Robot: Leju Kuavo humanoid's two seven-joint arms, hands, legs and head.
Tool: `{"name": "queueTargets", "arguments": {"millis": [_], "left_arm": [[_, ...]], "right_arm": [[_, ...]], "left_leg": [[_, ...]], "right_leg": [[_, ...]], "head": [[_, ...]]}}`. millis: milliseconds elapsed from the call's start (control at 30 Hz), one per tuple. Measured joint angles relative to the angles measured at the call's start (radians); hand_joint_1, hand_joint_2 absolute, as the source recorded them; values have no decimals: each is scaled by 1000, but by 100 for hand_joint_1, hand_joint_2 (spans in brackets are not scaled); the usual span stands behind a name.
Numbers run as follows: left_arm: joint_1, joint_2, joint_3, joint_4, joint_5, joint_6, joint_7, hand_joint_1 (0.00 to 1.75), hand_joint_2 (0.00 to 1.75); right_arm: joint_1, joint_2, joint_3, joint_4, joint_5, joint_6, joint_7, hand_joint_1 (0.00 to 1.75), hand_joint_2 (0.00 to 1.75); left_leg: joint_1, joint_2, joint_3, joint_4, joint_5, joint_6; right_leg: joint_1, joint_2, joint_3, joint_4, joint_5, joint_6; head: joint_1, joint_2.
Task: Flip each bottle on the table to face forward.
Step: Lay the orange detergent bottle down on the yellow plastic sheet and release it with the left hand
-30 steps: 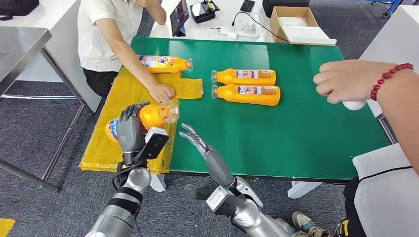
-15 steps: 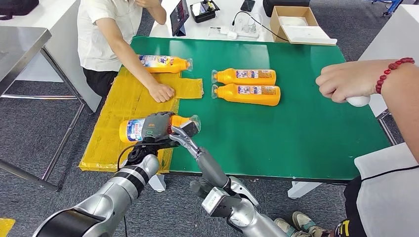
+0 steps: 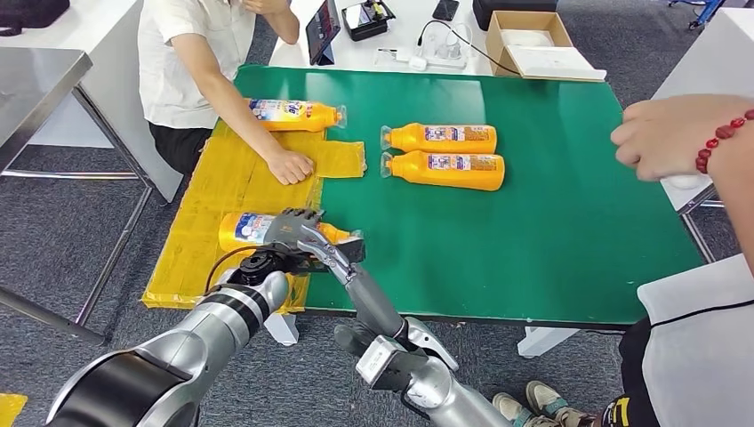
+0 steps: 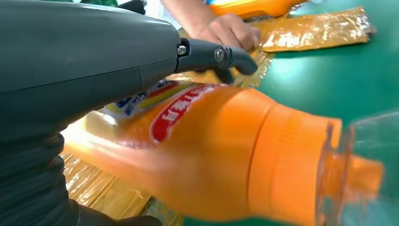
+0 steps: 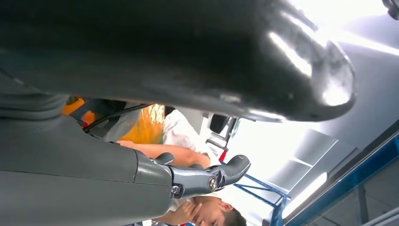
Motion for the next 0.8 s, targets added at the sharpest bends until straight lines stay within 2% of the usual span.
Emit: {"name": "queueTargets", "arguments": {"millis": [200, 333, 400, 467, 533, 667, 733, 800], "left_arm": [[-5, 0, -15, 8, -1, -7, -1, 0, 175], [-6, -3, -15, 9, 27, -38, -32, 0, 0], [-6, -7, -12, 9, 70, -50, -74, 0, 0], [-5, -14, 3, 8, 146, -57, -151, 0, 0], [-2, -21, 35, 2, 256, -67, -264, 0, 0], [17, -32, 126, -37, 512, -83, -483, 0, 0], [32, -37, 183, -67, 642, -78, -527, 0, 87], [44, -41, 230, -90, 743, -40, -519, 0, 175]], "right_arm": [[0, 0, 0, 8, -1, -2, 0, 0, 0], [0, 0, 1, 11, -2, -6, 0, 0, 0], [0, 0, 1, 14, -3, -11, 0, 0, 0], [0, 0, 2, 15, -4, -19, 0, 0, 87], [0, -1, 5, 16, -12, -37, 0, 0, 175], [0, -9, 22, 11, -34, -76, 0, 0, 175], [0, -16, 34, 0, -37, -84, 0, 0, 175], [0, -22, 48, -16, -35, -84, 0, 0, 175]], "left_leg": [[0, 0, 0, 0, 0, 0], [0, 0, 0, 0, 0, 0], [0, 0, 0, 0, 0, 0], [0, 0, 0, 0, 0, 0], [0, 0, 0, 0, 0, 0], [0, 0, 0, 0, 0, 0], [0, 0, 0, 0, 0, 0], [0, 0, 0, 0, 0, 0]], "right_leg": [[0, 0, 0, 0, 0, 0], [0, 0, 0, 0, 0, 0], [0, 0, 0, 0, 0, 0], [0, 0, 0, 0, 0, 0], [0, 0, 0, 0, 0, 0], [0, 0, 0, 0, 0, 0], [0, 0, 0, 0, 0, 0], [0, 0, 0, 0, 0, 0]], "head": [[0, 0], [0, 0], [0, 0], [0, 0], [0, 0], [0, 0], [0, 0], [0, 0]]}}
